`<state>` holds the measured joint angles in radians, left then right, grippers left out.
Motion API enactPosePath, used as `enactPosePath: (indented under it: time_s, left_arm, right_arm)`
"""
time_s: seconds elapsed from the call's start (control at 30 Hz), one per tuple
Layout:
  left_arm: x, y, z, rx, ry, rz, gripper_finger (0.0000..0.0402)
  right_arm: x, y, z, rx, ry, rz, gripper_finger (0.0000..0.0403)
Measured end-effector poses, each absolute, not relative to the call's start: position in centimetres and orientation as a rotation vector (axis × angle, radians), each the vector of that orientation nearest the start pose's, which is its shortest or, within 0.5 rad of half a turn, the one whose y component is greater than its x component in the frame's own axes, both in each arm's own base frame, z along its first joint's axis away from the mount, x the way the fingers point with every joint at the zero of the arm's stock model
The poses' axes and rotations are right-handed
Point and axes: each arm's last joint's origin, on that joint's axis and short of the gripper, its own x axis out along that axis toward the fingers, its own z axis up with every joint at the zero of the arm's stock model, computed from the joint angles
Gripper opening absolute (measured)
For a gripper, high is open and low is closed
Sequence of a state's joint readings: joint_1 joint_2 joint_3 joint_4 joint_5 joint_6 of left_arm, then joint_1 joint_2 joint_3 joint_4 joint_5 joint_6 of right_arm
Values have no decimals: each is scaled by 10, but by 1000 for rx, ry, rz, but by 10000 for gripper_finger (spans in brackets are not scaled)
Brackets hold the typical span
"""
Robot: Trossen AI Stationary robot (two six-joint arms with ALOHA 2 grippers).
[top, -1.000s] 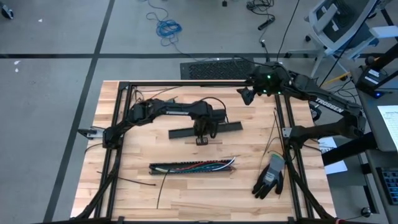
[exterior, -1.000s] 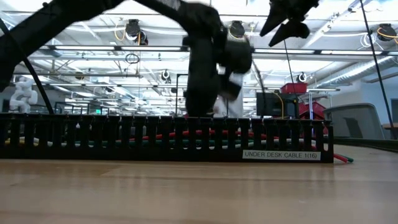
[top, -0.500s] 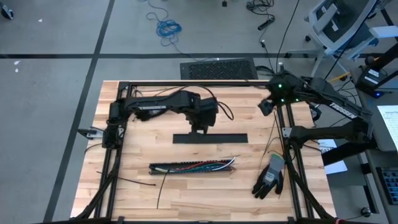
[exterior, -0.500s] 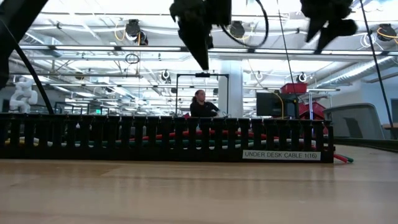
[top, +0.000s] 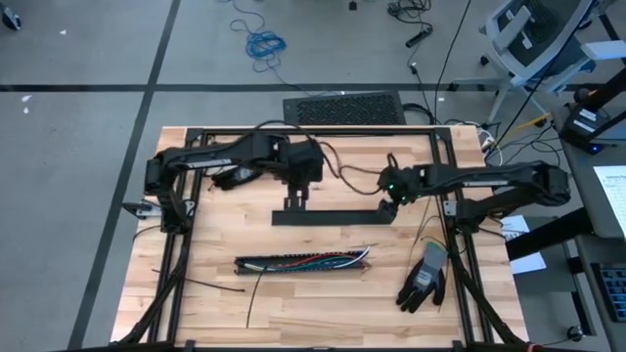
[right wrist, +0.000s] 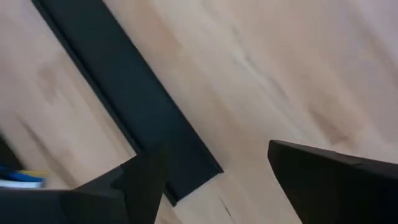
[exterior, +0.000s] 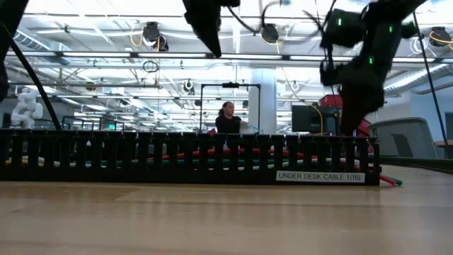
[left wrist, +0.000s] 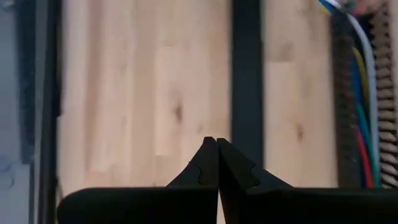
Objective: Ziptie cables
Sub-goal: Close the black cable duct
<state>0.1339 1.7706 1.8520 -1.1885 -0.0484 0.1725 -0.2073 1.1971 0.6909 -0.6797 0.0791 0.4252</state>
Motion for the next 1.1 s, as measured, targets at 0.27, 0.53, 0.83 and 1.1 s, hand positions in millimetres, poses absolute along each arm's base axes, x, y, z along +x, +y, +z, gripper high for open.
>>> enactPosePath:
  time_s: [0.27,0.53,0.83,1.1]
  left_arm:
    - [318,43,373,11,960,217,0]
    - [305,34,361,-82,950,355,0]
    - [306,26,354,-82,950,404,0]
    - [306,25,354,-66,947,415,0]
  right_arm:
    - [205,-45,164,316,1194,-411,245]
    - [218,-40,149,241,1220,-341,231]
    - [236,-42,112,229,1293,-328,132]
    - [241,-43,108,236,1255,-327,3]
